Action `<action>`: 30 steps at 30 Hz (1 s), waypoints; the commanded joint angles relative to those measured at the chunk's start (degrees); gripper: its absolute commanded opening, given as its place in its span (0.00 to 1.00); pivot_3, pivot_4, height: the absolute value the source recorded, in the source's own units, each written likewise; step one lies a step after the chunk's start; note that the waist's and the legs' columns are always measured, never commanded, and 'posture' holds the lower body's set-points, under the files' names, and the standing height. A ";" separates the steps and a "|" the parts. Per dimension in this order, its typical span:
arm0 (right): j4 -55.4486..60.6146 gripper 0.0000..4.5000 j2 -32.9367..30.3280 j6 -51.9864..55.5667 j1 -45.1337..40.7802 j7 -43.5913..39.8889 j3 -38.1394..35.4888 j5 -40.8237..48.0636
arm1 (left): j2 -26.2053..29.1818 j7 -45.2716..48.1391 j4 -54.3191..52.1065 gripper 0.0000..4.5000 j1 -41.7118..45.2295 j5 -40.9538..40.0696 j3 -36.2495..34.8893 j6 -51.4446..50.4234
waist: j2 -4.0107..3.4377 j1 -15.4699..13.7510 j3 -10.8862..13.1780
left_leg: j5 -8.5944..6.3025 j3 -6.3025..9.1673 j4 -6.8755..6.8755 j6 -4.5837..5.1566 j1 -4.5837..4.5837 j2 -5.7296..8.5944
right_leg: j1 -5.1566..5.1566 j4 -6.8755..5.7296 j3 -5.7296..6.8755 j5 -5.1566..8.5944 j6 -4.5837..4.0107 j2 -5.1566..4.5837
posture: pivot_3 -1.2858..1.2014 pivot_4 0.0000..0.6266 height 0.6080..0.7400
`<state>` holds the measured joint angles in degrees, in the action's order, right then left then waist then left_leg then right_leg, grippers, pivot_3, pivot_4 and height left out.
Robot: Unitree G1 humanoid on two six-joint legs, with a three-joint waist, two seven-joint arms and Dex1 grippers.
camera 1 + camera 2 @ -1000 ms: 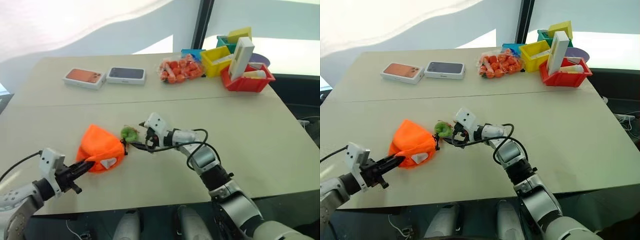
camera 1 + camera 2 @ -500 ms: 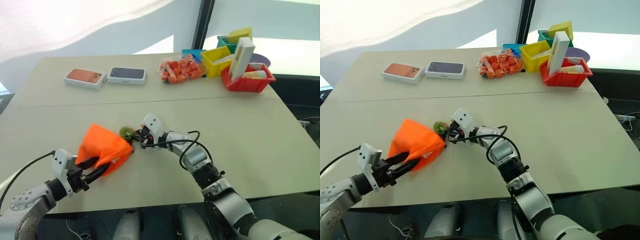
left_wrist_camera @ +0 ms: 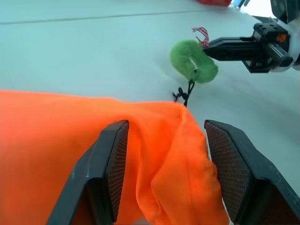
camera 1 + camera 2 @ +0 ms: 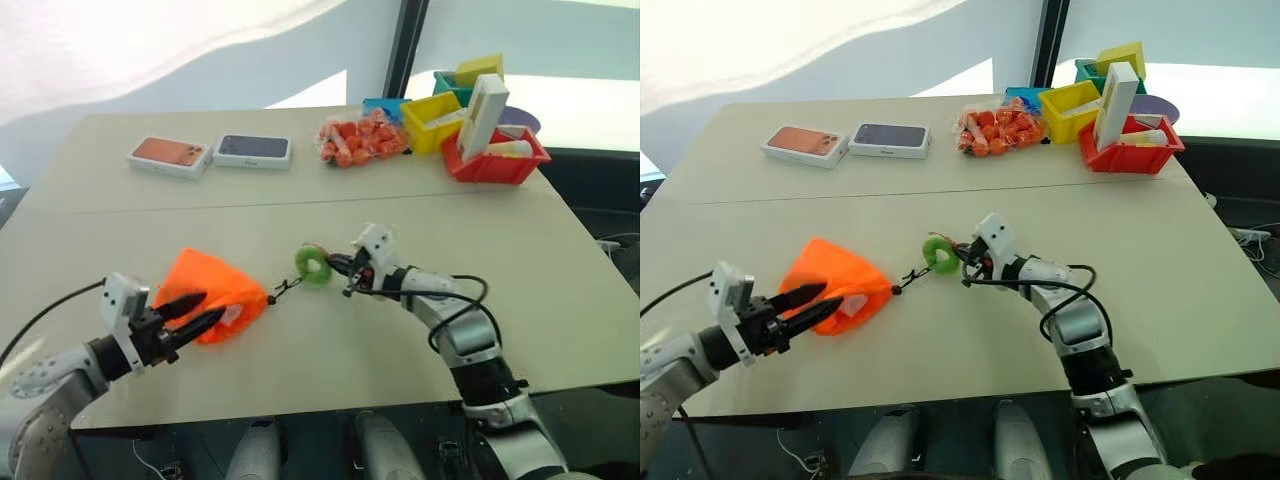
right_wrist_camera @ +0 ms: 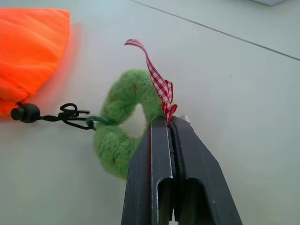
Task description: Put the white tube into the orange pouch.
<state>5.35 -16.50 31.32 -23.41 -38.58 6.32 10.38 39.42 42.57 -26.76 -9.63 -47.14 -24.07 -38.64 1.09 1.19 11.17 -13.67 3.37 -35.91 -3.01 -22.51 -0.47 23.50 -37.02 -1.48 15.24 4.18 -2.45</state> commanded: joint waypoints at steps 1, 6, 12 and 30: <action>4.61 0.01 -1.90 1.19 0.84 0.31 -2.59 2.07 | 1.33 0.08 1.54 0.61 2.02 -2.72 -2.73 -1.28 | 0.00 0.03 0.00 | 0.00 -0.02 0.00 0.00 0.00 0.00 | 0.00 0.01 0.00 0.00 0.00 0.00 | 0.52 0.24 1.00; 5.93 0.01 -7.63 2.03 3.21 -1.00 -1.34 0.83 | 2.60 0.76 5.85 0.61 5.81 -3.49 -3.47 -1.85 | 0.01 -0.08 0.01 | 0.00 -0.03 0.00 0.00 -0.02 0.03 | 0.01 0.04 0.00 0.01 0.01 -0.01 | 0.52 0.24 1.00; 6.73 0.01 -11.29 1.64 3.76 -1.74 1.76 -0.89 | 3.12 2.40 9.12 0.61 10.19 -1.30 -0.49 -0.94 | 0.03 -0.16 0.02 | 0.00 -0.04 -0.01 0.00 -0.03 0.05 | 0.00 0.05 0.00 0.01 0.01 -0.03 | 0.52 0.24 1.00; 11.87 0.30 -12.75 -8.26 3.13 -3.11 6.73 -4.77 | 1.05 7.24 17.80 0.61 19.85 10.62 12.16 7.21 | 0.04 -0.21 0.02 | 0.00 -0.02 -0.01 0.00 -0.05 0.09 | 0.00 0.05 0.01 0.00 0.04 -0.01 | 0.52 0.24 1.00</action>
<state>14.91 -28.69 24.36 -19.63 -41.01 11.77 6.58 40.41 48.96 -8.68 8.70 -36.89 -11.91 -32.99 1.13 0.98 11.19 -13.67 3.35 -35.92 -3.01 -22.56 -0.38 23.50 -36.98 -1.47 15.23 4.21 -2.46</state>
